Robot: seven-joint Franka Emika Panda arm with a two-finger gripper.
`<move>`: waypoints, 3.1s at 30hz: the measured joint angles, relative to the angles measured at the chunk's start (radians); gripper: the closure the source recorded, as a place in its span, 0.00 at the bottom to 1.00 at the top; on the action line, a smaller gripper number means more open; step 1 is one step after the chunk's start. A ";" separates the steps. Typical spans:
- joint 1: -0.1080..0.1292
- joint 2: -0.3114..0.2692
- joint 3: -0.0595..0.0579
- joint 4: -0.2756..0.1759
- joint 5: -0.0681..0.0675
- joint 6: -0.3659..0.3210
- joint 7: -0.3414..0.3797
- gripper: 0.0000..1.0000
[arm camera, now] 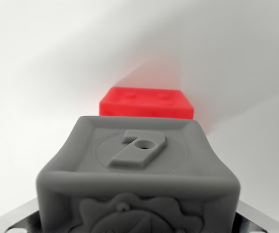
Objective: Destack cube
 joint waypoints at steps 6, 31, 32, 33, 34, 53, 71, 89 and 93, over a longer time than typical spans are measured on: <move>0.000 -0.037 -0.001 -0.002 -0.003 -0.033 0.002 1.00; 0.002 -0.201 -0.001 0.002 -0.017 -0.196 0.010 1.00; 0.004 -0.199 0.000 0.003 -0.017 -0.196 0.010 1.00; 0.006 -0.196 0.003 0.003 -0.017 -0.196 0.010 1.00; 0.007 -0.195 0.004 0.004 -0.017 -0.196 0.010 1.00; 0.050 -0.166 0.039 0.020 -0.020 -0.191 0.008 1.00; 0.089 -0.133 0.070 0.046 -0.027 -0.182 0.003 1.00; 0.131 -0.093 0.096 0.080 -0.036 -0.177 -0.002 1.00; 0.141 -0.084 0.102 0.089 -0.038 -0.176 -0.003 1.00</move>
